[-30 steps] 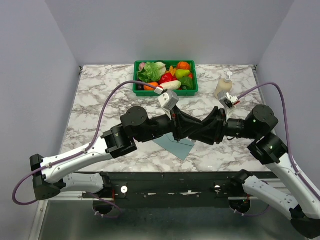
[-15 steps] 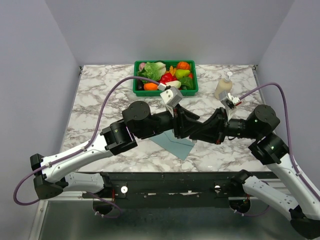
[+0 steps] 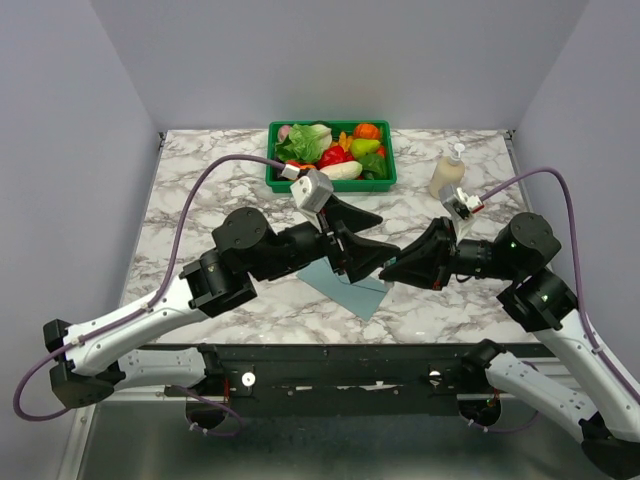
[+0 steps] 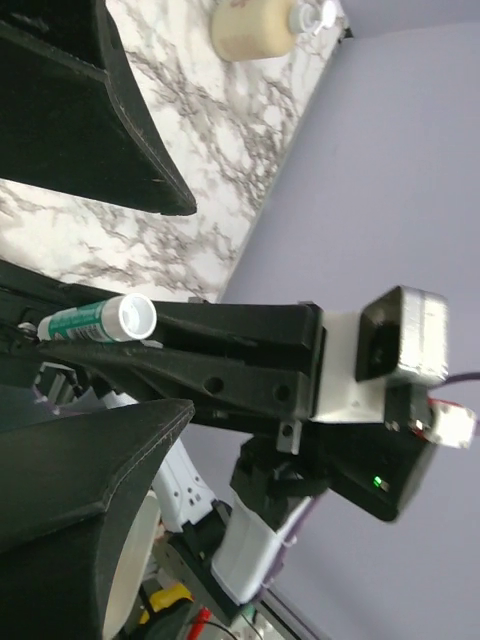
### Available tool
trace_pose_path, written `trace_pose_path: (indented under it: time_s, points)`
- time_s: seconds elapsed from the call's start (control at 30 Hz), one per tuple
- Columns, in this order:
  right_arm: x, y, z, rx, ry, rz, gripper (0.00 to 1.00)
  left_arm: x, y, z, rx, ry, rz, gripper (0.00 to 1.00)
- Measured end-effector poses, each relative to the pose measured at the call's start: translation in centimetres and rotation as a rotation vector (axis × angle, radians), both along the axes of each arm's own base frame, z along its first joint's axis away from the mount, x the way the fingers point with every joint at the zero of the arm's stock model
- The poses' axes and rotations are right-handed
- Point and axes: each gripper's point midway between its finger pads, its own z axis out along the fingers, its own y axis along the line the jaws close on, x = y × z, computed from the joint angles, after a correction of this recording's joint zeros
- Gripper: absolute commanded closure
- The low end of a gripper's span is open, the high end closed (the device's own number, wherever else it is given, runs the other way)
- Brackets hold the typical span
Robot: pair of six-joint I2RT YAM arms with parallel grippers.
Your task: Place the letter into the envelope and seal it
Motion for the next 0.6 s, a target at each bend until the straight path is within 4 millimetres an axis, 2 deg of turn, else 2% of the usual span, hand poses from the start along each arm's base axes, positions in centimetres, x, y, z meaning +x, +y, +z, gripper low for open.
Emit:
trace_pose_path:
  time_s: [0.1,0.13,0.2,0.3,0.33,0.43,0.6]
  points:
    - [0.0,0.0,-0.1,-0.001,0.001,0.0,0.99,-0.5,0.4,0.6,-0.05,0.008,-0.012,0.28]
    - [0.0,0.0,-0.1,-0.001,0.001,0.0,0.99,-0.5,0.5,0.5,-0.057,0.015,-0.016,0.33]
    - [0.0,0.0,-0.1,-0.001,0.002,0.0,0.99,-0.7,0.3,0.1,-0.064,0.029,-0.03,0.37]
    - [0.0,0.0,-0.1,-0.001,0.001,-0.002,0.99,-1.0,-0.1,-0.6,-0.059,0.05,-0.053,0.47]
    - [0.0,0.0,-0.1,-0.001,0.001,-0.002,0.99,-1.1,-0.2,-0.8,-0.058,0.059,-0.062,0.53]
    - [0.0,0.0,0.0,0.001,-0.001,-0.003,0.99,-1.5,-0.5,-1.2,-0.054,0.074,-0.086,0.6]
    - [-0.1,-0.2,0.1,0.005,-0.005,-0.006,0.99,-1.7,-0.7,-1.3,-0.059,0.083,-0.104,0.6]
